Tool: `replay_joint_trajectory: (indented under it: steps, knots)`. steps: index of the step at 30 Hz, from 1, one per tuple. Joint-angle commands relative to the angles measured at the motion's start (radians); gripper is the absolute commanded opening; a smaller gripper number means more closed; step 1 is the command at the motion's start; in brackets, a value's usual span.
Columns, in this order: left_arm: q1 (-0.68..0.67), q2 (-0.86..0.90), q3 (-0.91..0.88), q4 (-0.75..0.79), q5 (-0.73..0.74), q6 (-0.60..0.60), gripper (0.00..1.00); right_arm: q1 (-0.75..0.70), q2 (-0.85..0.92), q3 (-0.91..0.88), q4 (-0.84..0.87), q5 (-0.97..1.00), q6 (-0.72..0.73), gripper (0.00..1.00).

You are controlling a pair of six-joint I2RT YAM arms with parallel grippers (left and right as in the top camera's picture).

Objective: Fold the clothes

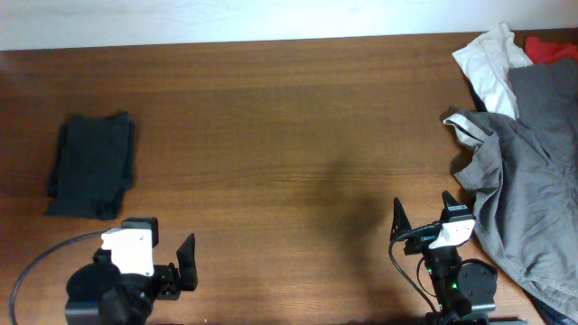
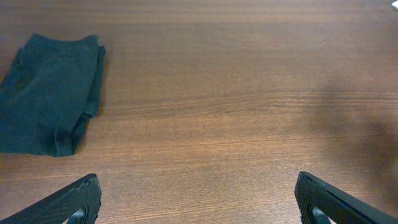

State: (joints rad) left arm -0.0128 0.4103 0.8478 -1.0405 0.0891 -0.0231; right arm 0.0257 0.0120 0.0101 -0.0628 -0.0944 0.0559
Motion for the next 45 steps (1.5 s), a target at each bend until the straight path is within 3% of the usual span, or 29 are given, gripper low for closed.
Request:
replay_joint_trajectory:
  steps: [1,15,24,35,39,45]
  knots:
    - [0.005,-0.041,-0.023,-0.001,-0.011,0.009,0.99,-0.006,-0.008,-0.005,-0.006,-0.002,0.004,0.99]
    - [0.004,-0.264,-0.288,-0.001,-0.016,0.01,0.99,-0.006,-0.007,-0.005,-0.006,-0.002,0.004,0.99]
    - [0.004,-0.37,-0.445,0.1,-0.413,0.016,0.99,-0.006,-0.006,-0.005,-0.006,-0.002,0.004,0.99]
    - [-0.034,-0.406,-0.507,0.091,-0.47,0.016,0.99,-0.006,-0.006,-0.005,-0.006,-0.002,0.004,0.99]
    - [-0.034,-0.406,-0.507,0.225,-0.471,0.016,0.99,-0.006,-0.006,-0.005,-0.006,-0.002,0.004,0.99]
    - [-0.034,-0.406,-0.507,0.594,-0.441,0.016,0.99,-0.006,-0.006,-0.005,-0.006,-0.002,0.004,0.99]
